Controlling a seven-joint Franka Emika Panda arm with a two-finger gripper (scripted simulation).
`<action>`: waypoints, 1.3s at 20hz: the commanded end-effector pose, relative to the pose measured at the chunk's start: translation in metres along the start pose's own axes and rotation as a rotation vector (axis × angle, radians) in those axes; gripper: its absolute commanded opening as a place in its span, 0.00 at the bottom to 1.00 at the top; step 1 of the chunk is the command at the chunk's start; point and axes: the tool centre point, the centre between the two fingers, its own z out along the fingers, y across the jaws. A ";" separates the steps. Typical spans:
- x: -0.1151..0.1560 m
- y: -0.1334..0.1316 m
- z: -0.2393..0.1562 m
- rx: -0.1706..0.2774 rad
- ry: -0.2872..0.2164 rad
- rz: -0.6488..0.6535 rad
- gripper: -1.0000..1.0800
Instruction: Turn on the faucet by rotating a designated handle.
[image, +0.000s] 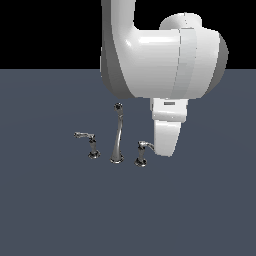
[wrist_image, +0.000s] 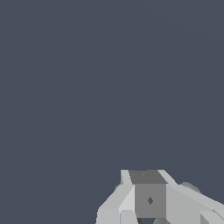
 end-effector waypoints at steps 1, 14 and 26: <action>-0.006 0.013 0.000 -0.009 0.000 -0.007 0.00; -0.019 0.045 0.000 -0.011 0.002 0.007 0.00; -0.045 0.056 0.000 -0.014 0.005 0.034 0.00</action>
